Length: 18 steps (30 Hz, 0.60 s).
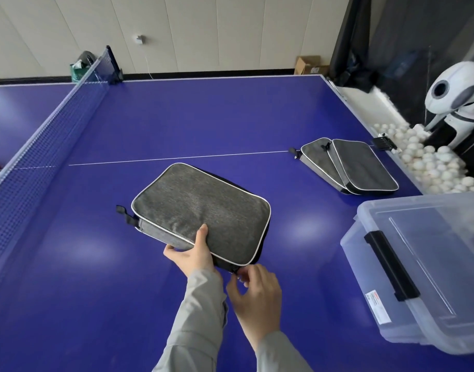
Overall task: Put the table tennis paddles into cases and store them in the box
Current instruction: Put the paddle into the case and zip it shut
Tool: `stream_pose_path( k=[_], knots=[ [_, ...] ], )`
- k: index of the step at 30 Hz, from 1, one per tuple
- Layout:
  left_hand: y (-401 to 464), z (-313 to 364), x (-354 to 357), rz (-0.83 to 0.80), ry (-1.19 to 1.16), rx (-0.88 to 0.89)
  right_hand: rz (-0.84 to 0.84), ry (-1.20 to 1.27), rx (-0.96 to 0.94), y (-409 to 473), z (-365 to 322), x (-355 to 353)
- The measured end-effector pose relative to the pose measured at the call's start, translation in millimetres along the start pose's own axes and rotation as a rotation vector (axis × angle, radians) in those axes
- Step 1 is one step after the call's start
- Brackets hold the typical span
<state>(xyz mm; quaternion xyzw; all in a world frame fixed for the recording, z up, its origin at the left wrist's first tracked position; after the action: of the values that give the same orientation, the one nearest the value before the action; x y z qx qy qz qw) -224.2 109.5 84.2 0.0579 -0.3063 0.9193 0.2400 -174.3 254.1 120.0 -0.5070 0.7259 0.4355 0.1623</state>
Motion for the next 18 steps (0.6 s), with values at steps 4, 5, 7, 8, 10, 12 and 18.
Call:
stream_pose_path(
  k=[4,5,7,8,10,12,18],
  knots=[
    [-5,2,1,0.026,-0.032,0.002,-0.035,0.02,0.065,0,0,1],
    [-5,3,0,0.028,-0.033,0.008,-0.041,0.027,0.064,0,0,1],
    [-7,5,-2,0.033,-0.041,0.014,-0.042,0.02,0.032,0,-1,-2],
    [-7,6,-3,0.035,-0.048,0.014,-0.037,0.015,0.008,0,-2,-4],
    [-8,8,-4,0.039,-0.059,0.013,-0.02,0.009,-0.041,1,-5,-7],
    [-9,11,-5,0.04,-0.071,0.013,-0.002,0.009,-0.075,1,-7,-9],
    [-11,16,-10,0.03,-0.056,-0.006,0.022,0.052,-0.056,2,-8,-17]
  ],
)
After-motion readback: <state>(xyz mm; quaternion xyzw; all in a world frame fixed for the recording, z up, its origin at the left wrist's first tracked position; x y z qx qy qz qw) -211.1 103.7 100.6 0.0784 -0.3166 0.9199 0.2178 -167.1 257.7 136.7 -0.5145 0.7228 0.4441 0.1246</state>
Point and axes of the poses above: each hand's wrist, its own y-axis towards the middle knuckle, its own x-axis out of the palm, z = x × y, the point moved 6 cm from there along y, towards the middle knuckle, and after that the axes turned 2 degrees about z, right-handed, at the moved point
